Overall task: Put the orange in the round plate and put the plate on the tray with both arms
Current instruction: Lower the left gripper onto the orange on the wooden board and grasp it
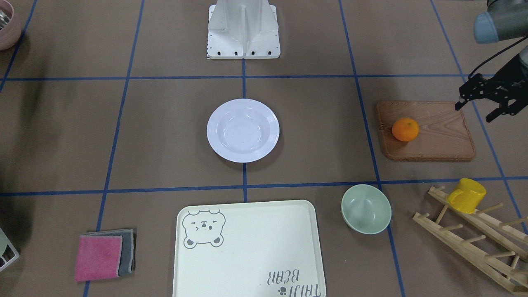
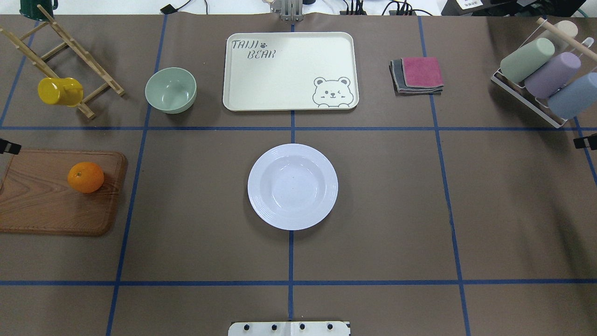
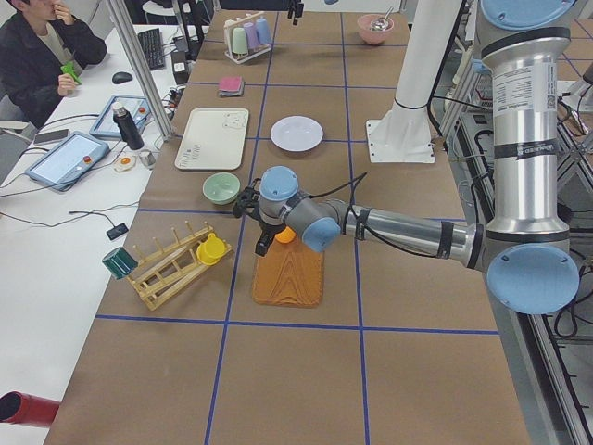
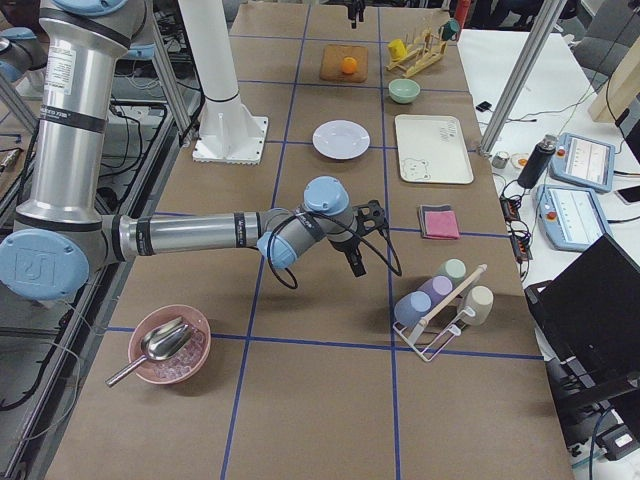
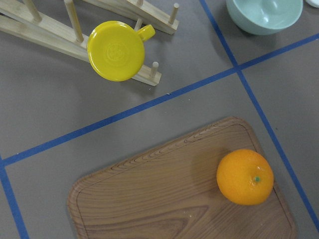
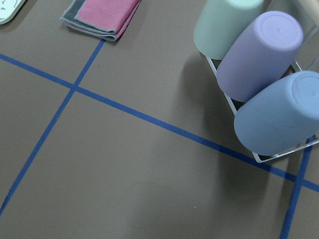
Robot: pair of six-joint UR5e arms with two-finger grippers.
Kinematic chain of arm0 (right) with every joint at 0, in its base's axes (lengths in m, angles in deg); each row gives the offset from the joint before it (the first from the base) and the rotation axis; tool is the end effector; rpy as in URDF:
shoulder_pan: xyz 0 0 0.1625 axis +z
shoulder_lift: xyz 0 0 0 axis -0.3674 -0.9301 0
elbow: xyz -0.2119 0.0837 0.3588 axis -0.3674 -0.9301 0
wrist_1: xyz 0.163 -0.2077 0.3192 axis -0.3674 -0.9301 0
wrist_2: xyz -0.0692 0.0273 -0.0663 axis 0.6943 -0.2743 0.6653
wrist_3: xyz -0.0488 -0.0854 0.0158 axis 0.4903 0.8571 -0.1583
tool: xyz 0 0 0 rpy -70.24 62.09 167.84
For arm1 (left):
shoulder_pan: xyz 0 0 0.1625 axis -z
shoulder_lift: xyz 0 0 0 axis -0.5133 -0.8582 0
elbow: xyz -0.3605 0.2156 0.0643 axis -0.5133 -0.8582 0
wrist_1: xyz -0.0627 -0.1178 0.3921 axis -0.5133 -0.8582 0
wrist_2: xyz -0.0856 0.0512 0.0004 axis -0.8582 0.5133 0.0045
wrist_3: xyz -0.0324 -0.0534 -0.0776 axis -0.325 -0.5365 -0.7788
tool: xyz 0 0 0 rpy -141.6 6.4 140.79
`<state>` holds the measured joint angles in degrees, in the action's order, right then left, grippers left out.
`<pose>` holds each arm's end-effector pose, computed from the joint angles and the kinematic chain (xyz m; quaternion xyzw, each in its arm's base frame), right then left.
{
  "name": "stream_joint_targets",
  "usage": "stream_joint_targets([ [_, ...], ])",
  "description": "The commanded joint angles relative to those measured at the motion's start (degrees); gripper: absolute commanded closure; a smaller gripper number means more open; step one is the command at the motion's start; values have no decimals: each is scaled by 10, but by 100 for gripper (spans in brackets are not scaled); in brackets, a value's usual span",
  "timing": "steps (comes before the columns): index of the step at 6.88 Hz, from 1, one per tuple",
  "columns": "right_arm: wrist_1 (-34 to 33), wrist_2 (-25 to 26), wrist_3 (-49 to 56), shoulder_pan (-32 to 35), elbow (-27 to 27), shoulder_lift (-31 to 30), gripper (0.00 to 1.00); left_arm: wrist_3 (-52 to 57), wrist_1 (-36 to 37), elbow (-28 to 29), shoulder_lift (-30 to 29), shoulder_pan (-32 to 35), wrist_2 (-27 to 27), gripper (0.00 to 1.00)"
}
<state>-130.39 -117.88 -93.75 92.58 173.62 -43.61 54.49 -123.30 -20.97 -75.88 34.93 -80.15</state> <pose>-0.0756 -0.4325 0.5402 0.1876 -0.4215 -0.0756 0.8840 0.1322 -0.4591 0.5245 0.1566 0.4353 0.1166 0.8789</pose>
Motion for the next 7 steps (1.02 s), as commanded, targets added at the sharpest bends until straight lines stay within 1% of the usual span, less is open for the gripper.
stream_joint_targets([
  [1,2,57,-60,-52,9,-1,0,-98,-10,0,-29,-84,73,1],
  [2,2,57,-59,-54,9,-2,0,-134,-8,1,-42,-127,117,1],
  [3,2,57,-59,-55,9,-2,0,-139,-6,7,-47,-150,132,1],
  [4,2,56,-59,-55,9,-2,0,-146,-6,9,-48,-164,133,1],
  [6,3,57,-58,-55,9,-3,0,-148,-6,16,-48,-189,164,1],
  [7,3,57,-58,-55,9,-4,0,-147,-6,25,-48,-192,165,1],
])
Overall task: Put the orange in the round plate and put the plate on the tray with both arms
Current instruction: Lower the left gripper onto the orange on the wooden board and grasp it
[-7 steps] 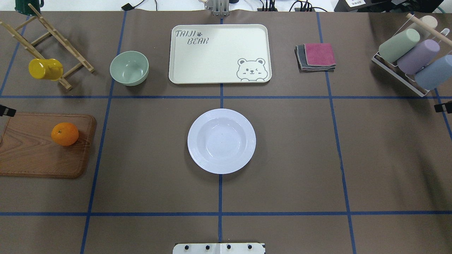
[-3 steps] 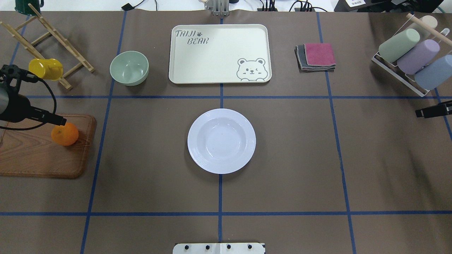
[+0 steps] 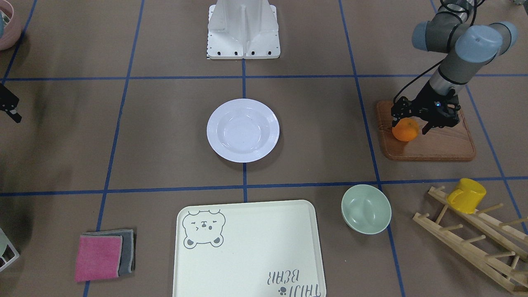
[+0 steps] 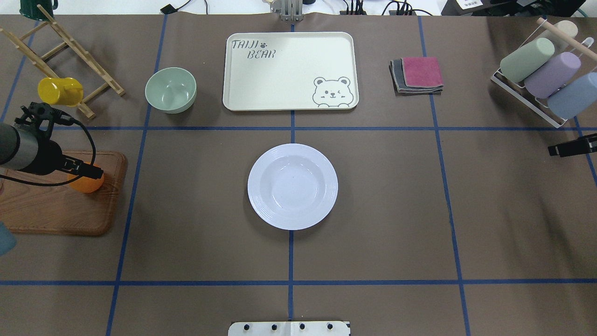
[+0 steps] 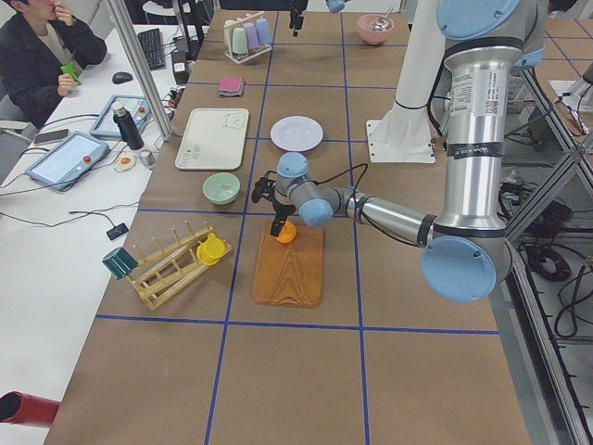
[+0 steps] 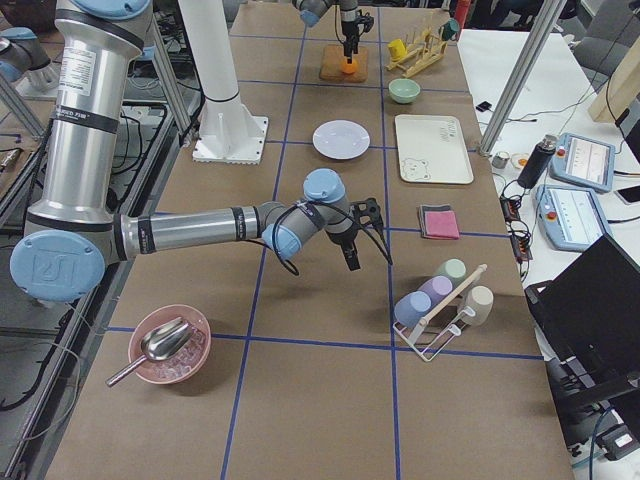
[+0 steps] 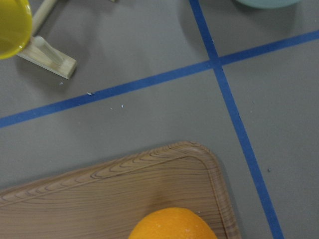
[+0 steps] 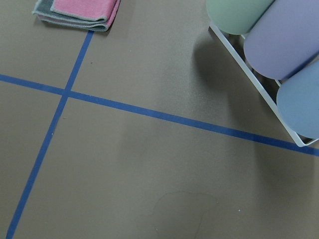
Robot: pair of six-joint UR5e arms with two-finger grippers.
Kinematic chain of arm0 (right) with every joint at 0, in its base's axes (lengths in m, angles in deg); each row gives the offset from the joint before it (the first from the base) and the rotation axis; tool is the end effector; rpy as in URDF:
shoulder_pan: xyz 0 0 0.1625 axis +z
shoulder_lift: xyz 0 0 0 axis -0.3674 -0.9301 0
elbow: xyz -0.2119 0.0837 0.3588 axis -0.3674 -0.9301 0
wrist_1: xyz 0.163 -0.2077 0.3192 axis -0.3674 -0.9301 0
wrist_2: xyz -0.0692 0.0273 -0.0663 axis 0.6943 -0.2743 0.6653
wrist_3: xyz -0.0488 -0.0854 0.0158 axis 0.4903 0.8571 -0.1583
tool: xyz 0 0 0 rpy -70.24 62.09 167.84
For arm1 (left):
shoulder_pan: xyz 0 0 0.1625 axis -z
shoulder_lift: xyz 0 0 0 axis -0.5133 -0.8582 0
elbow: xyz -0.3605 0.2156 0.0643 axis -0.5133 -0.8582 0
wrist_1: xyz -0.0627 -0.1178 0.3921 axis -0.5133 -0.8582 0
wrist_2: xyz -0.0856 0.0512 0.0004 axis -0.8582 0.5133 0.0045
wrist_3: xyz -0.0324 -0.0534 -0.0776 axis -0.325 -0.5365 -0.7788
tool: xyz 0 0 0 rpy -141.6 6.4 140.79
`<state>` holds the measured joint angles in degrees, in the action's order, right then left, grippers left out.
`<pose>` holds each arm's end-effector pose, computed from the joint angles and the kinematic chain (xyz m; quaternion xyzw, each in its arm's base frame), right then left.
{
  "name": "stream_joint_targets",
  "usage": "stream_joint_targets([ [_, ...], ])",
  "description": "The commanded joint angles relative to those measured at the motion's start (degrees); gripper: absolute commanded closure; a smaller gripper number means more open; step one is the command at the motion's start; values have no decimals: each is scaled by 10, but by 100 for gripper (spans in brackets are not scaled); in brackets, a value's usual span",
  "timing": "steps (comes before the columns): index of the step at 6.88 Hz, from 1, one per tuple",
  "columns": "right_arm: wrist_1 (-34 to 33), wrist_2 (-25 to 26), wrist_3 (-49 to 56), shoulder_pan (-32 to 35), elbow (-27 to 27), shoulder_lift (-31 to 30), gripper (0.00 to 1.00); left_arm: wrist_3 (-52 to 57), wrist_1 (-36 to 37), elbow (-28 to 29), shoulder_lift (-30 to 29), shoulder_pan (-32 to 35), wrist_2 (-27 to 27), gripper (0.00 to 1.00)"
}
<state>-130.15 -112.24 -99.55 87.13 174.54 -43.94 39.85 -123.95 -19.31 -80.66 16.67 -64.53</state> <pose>-0.1097 -0.4276 0.5383 0.1766 -0.4041 -0.0578 0.8957 0.2807 -0.4404 0.5078 0.1418 0.3959 0.1067 0.9010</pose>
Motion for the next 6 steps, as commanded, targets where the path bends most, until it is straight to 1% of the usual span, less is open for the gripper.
stream_joint_targets([
  [1,0,-1,0,0,0,-1,0,0,0,13,0,-11,9,1],
  [3,0,-1,0,0,-1,-1,0,0,-2,20,0,-12,10,3],
  [4,0,-1,0,0,-1,-1,0,0,-2,20,0,-17,10,28],
  [5,0,-1,0,0,-1,-1,0,0,-3,16,0,-17,10,80],
  [6,0,-1,0,0,-1,0,0,-1,-2,-7,-1,-15,6,100],
])
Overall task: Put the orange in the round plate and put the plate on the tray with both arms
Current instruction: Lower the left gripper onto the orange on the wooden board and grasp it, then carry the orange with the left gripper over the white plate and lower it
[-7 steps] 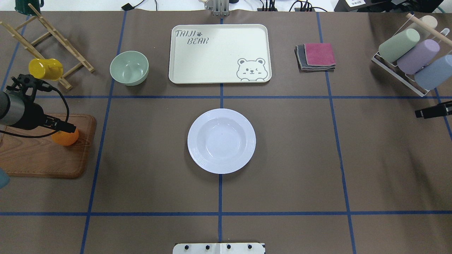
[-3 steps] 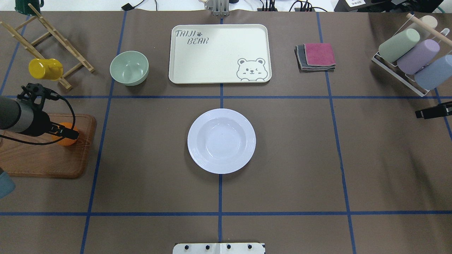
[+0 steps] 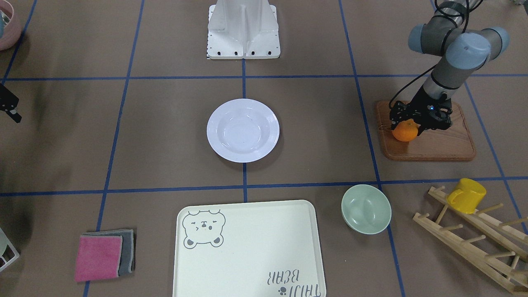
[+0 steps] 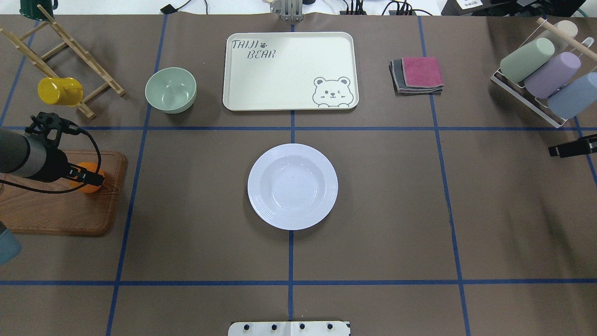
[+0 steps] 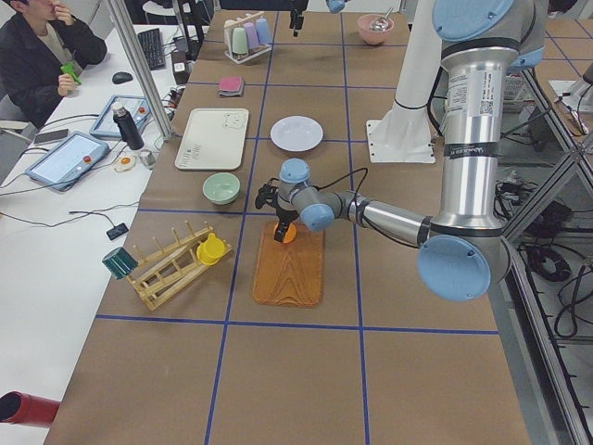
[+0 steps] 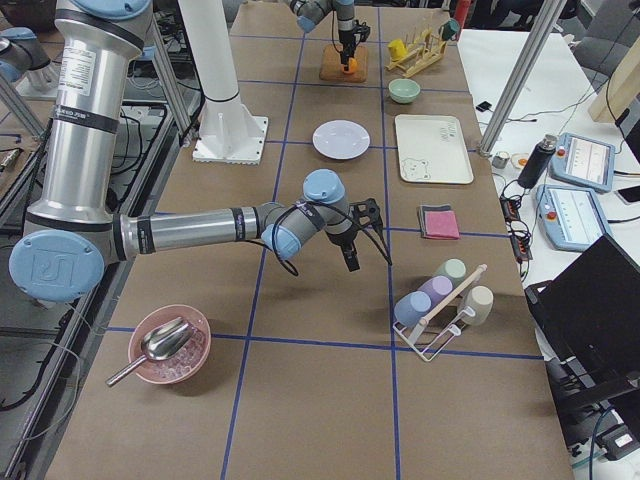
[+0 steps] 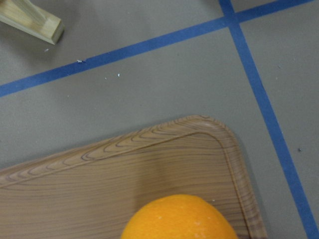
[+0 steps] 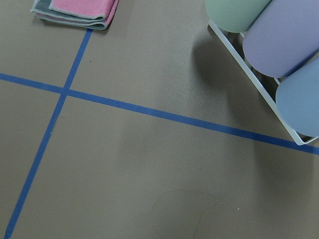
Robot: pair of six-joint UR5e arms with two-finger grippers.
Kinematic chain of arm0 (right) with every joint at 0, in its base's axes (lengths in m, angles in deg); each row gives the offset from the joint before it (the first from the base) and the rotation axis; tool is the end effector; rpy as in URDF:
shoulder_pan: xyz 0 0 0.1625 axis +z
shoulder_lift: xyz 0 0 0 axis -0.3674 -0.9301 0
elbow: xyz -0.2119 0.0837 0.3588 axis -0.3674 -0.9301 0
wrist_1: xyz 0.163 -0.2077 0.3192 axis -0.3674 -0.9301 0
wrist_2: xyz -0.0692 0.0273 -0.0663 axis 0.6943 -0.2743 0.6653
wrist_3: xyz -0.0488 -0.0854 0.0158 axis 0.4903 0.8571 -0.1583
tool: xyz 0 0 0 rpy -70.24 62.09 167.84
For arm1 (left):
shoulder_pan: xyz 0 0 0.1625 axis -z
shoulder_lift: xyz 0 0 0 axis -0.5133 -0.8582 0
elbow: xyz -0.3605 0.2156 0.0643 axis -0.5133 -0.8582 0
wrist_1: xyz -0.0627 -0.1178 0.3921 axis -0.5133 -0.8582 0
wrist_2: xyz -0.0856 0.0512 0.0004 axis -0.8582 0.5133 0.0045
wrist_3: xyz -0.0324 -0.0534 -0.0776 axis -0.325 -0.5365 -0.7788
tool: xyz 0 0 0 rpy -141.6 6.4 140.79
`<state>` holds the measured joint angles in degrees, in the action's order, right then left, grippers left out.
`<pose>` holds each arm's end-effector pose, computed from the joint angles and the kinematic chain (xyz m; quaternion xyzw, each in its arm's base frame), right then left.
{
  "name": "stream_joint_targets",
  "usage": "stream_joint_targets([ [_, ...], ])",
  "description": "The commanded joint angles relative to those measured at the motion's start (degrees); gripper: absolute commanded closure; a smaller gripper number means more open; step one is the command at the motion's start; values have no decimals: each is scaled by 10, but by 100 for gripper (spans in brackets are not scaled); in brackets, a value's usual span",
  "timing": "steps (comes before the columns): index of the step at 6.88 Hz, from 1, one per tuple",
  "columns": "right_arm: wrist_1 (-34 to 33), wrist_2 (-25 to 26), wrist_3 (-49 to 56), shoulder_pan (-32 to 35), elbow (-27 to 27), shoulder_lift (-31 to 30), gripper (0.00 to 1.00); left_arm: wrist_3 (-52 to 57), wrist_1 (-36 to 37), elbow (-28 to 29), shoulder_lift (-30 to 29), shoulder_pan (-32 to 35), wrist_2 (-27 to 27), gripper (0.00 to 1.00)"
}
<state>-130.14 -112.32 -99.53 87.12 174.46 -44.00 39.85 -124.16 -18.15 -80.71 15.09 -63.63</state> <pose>-0.1097 -0.4272 0.5394 0.1753 -0.4042 -0.0579 0.8958 0.2933 -0.4351 0.5179 0.1358 0.3887 0.1149 0.9040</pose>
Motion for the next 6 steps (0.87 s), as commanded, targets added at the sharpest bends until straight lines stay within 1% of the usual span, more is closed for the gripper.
stream_joint_targets([
  [1,0,-2,-1,0,1,1,0,-6,33,-67,-1,1,-24,100],
  [2,0,-2,-1,0,1,3,0,-54,136,-113,-52,0,-26,100],
  [3,3,-3,0,0,1,5,0,-83,257,-119,-149,-9,-22,100],
  [4,17,-5,-1,-1,0,5,0,-124,336,-115,-230,-44,-21,100],
  [5,21,-7,-16,-1,0,5,0,-187,347,-85,-294,-80,1,100],
  [6,21,-5,-72,-2,0,8,0,-247,347,-20,-369,-113,33,100],
])
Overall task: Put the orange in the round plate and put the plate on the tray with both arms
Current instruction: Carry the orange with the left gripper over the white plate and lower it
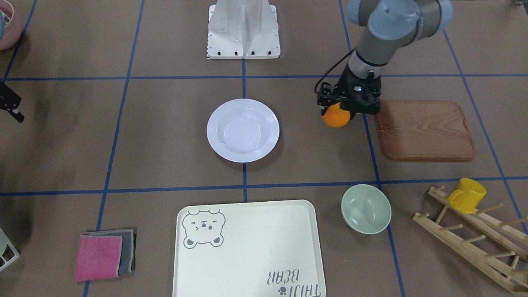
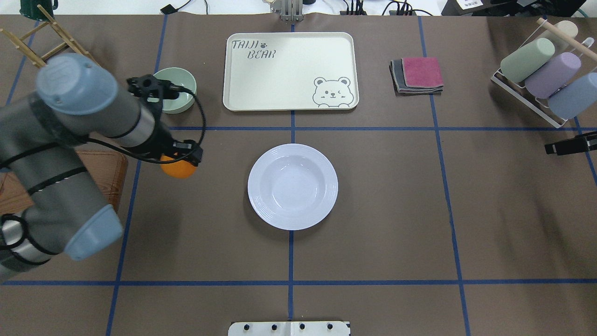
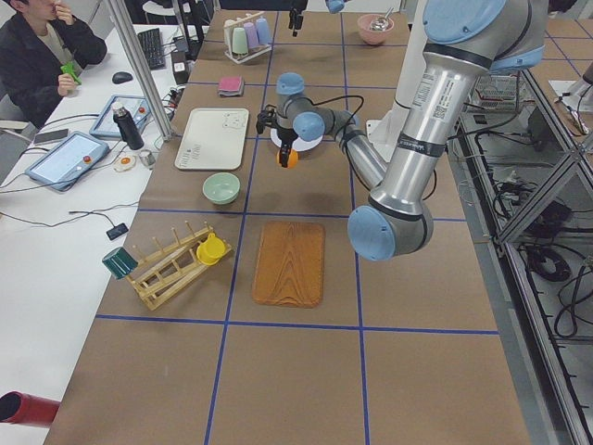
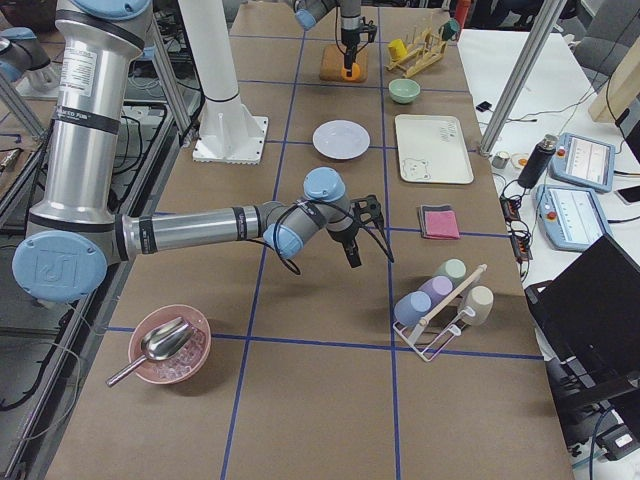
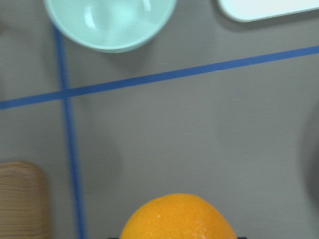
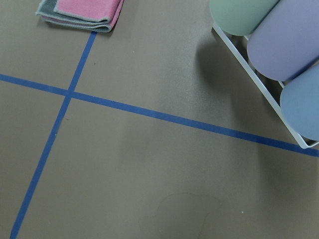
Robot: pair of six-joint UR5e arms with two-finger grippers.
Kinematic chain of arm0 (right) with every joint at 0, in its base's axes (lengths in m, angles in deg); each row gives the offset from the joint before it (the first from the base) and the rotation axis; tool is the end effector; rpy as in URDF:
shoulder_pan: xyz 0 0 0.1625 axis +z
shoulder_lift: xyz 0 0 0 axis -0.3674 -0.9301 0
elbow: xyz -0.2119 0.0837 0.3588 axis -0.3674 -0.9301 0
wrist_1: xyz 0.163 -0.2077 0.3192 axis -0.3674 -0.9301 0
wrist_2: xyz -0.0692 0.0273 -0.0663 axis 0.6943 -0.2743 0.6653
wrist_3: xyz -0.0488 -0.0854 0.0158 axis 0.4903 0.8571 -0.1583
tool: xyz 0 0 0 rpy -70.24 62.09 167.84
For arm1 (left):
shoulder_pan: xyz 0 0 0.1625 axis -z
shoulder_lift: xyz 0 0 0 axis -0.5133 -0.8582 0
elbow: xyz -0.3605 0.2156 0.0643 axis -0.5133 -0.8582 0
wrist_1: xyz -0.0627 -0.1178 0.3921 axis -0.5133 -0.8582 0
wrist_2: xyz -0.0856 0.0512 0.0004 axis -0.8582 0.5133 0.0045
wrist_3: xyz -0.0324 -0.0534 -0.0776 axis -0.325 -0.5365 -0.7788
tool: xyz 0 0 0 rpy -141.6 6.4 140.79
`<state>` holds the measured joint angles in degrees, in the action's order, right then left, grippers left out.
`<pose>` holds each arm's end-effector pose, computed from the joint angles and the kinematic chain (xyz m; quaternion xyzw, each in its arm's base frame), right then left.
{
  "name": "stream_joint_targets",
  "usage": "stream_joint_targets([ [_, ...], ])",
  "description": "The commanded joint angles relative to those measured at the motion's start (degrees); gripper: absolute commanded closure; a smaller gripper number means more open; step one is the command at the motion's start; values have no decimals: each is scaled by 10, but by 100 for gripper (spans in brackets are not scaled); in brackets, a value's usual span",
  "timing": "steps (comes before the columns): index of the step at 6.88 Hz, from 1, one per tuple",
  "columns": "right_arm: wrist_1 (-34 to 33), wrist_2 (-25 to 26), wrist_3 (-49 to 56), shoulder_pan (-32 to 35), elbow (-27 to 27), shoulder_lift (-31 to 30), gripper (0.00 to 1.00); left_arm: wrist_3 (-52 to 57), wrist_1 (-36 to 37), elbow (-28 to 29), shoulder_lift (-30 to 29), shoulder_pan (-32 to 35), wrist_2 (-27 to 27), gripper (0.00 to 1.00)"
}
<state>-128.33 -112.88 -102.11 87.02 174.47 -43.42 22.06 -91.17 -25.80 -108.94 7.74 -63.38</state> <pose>-0.1125 -0.4295 0.5304 0.1806 -0.4187 -0.0467 0.8888 0.4157 -0.4498 0.2490 0.0646 0.4252 0.0368 0.9020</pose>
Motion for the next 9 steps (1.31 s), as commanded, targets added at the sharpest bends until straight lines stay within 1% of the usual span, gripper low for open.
stream_joint_targets([
  [1,3,0,-77,-4,-1,15,0,-121,14,128,-162,-56,47,100],
  [2,3,1,-77,-9,-1,18,0,-138,10,171,-197,-71,63,100],
  [4,3,2,-77,-9,-1,18,0,-167,-11,238,-231,-96,82,100],
  [5,3,2,-77,-9,-1,18,0,-186,-24,294,-259,-120,121,100],
  [6,3,2,-77,-9,-1,17,0,-187,-53,316,-267,-131,131,100],
  [7,3,2,-77,-9,-1,18,0,-186,-76,333,-264,-134,131,89],
  [8,3,2,-77,-9,-1,18,0,-176,-79,334,-261,-133,132,18],
  [9,3,1,-77,-9,-1,18,0,-167,-78,329,-261,-132,138,2],
])
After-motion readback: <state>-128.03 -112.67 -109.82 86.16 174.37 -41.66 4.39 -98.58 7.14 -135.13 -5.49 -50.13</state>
